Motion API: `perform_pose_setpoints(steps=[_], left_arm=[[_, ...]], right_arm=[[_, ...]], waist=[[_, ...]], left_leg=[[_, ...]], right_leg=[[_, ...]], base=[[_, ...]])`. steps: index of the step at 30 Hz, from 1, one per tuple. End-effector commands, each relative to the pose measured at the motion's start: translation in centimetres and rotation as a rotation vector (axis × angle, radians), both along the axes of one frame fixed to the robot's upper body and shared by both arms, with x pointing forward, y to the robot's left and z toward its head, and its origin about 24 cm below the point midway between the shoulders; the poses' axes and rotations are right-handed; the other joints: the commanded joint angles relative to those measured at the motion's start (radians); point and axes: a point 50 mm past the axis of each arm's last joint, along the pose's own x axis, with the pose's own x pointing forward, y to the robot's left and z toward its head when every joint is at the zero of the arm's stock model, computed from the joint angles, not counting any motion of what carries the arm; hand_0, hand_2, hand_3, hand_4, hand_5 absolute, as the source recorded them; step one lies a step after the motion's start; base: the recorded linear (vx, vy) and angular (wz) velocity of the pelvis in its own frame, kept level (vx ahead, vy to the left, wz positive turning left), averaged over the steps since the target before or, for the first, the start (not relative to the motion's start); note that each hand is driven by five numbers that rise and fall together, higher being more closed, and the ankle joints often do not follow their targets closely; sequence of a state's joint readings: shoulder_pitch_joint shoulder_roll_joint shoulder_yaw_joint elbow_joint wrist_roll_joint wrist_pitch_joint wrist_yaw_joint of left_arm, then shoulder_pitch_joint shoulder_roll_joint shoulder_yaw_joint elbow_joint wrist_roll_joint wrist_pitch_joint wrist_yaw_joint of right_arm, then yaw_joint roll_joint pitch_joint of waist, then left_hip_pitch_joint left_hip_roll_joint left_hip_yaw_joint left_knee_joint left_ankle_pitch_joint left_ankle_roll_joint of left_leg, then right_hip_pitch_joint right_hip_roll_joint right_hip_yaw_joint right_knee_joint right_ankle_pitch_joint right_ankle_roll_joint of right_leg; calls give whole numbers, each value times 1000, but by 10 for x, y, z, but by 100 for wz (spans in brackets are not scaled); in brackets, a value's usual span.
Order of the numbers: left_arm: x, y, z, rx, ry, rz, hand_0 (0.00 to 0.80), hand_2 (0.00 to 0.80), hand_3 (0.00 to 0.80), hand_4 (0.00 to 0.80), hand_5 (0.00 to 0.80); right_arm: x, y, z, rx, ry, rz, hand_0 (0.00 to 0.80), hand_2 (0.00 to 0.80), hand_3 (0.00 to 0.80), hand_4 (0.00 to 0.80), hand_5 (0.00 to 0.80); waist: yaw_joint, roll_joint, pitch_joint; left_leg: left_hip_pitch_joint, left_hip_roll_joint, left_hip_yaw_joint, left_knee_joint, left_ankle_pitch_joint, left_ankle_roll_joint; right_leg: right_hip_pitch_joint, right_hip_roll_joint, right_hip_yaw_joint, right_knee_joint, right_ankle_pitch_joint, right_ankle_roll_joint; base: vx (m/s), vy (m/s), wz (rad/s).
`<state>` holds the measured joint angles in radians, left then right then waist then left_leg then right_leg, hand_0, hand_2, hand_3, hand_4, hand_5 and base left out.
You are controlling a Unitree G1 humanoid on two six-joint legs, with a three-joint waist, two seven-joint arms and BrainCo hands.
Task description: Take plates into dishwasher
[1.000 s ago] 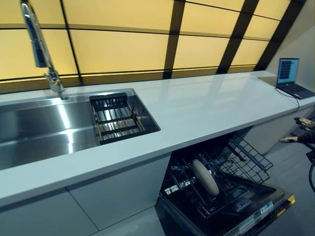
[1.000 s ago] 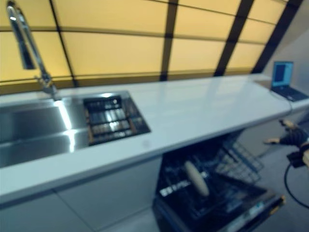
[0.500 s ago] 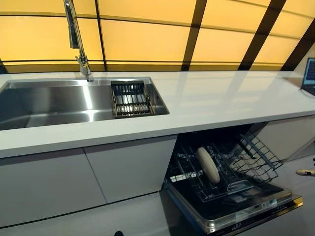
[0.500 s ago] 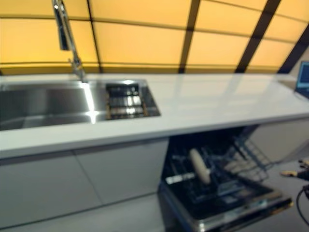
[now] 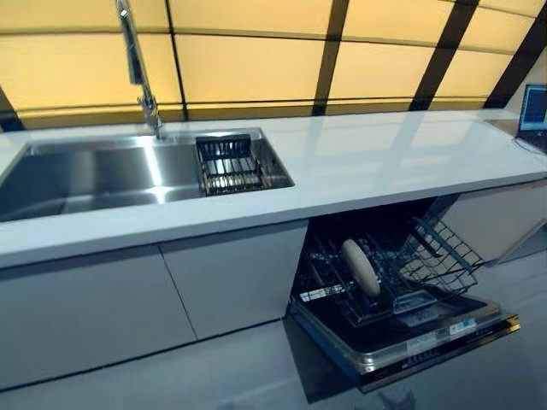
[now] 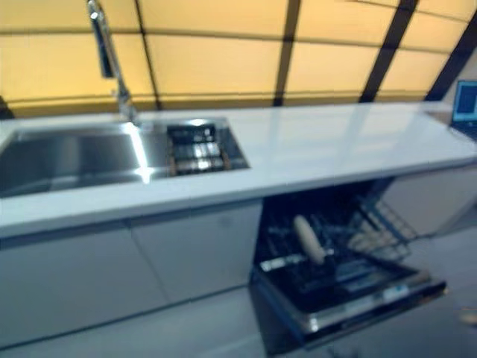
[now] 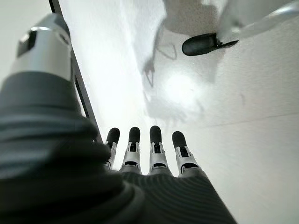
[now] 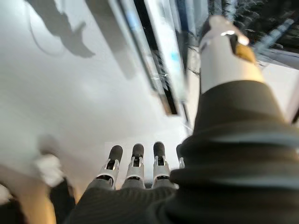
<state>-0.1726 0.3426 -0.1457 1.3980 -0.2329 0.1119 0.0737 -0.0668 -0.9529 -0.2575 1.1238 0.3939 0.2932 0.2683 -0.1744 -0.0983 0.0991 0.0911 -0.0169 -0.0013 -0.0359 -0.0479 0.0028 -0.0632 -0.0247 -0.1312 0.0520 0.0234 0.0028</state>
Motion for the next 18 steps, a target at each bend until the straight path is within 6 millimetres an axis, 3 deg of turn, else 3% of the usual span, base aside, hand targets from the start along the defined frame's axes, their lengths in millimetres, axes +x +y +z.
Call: perform_pose_setpoints(steps=[1,11,13,18], left_arm=[[-11,4,-1,7,-2,29,0,0,0,0,0],[-13,8,0,25,1,-19,0,0,0,0,0],[-16,11,0,26,-12,1,0,0,0,0,0],[-21,16,1,-2,-29,89,0,0,0,0,0]], right_arm=[[33,-4,24,-77,-123,36,0,0,0,0,0],[26,2,14,-43,-121,55,0,0,0,0,0],[28,9,5,1,-146,57,0,0,0,0,0],[27,24,-16,100,-189,27,0,0,0,0,0]], waist=[[64,7,11],[34,4,30],[50,1,41],[79,26,33]], left_leg=[[36,-55,-14,-40,-3,5],[50,-78,13,-51,6,22],[38,-62,62,-51,21,24],[-5,-19,76,-41,57,37]], right_leg=[[-31,48,21,-65,98,53],[-114,33,23,-38,174,99],[-122,3,-21,39,176,116],[-60,-34,47,141,105,106]], base=[[-150,51,-3],[-75,61,-4],[-161,-26,-16],[-126,-108,-31]])
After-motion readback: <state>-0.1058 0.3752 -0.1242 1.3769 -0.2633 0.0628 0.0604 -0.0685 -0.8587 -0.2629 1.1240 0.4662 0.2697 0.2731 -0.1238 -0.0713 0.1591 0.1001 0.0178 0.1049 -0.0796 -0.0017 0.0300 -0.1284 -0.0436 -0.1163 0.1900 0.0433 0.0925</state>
